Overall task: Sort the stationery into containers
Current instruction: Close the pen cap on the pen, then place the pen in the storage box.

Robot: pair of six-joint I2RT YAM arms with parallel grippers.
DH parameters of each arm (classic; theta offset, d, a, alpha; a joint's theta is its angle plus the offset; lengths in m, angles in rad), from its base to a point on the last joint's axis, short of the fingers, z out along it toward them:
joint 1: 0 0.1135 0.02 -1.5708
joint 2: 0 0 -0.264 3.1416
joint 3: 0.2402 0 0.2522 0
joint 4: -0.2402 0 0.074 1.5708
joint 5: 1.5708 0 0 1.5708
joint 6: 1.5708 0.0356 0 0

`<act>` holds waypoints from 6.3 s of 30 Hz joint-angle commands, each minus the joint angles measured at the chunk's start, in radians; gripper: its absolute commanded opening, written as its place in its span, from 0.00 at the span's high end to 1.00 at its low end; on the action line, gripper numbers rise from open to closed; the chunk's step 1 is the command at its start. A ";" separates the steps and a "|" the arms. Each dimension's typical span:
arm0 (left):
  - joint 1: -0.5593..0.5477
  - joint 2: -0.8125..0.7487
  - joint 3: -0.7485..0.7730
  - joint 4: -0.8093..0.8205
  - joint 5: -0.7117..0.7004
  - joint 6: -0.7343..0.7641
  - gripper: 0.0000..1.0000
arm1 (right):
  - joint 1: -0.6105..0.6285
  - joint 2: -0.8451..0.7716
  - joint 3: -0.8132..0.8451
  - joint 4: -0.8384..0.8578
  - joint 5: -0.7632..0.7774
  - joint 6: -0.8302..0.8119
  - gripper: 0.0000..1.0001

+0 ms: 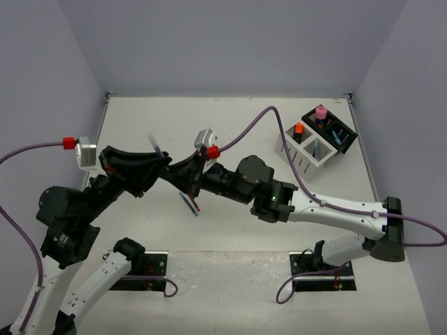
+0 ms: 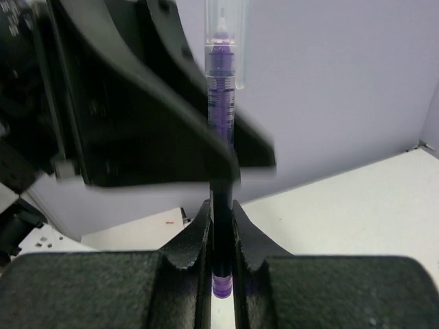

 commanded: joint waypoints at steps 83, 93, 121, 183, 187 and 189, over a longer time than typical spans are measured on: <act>0.003 0.084 0.038 0.164 0.288 0.022 1.00 | -0.072 -0.144 -0.099 0.019 -0.215 0.278 1.00; 0.003 0.158 -0.029 0.191 0.350 0.019 1.00 | -0.069 -0.136 -0.078 0.075 -0.169 0.291 1.00; 0.003 0.039 -0.306 0.329 0.543 -0.089 1.00 | -0.198 -0.089 0.051 0.102 -0.231 0.315 1.00; 0.003 0.166 -0.074 0.369 0.461 -0.080 1.00 | -0.153 -0.171 -0.132 -0.061 -0.574 0.110 1.00; 0.003 0.140 -0.138 0.361 0.420 -0.106 1.00 | -0.157 -0.202 -0.117 -0.008 -0.420 0.126 1.00; 0.003 0.119 -0.175 0.362 0.408 -0.116 1.00 | -0.160 -0.213 -0.087 0.002 -0.350 0.125 1.00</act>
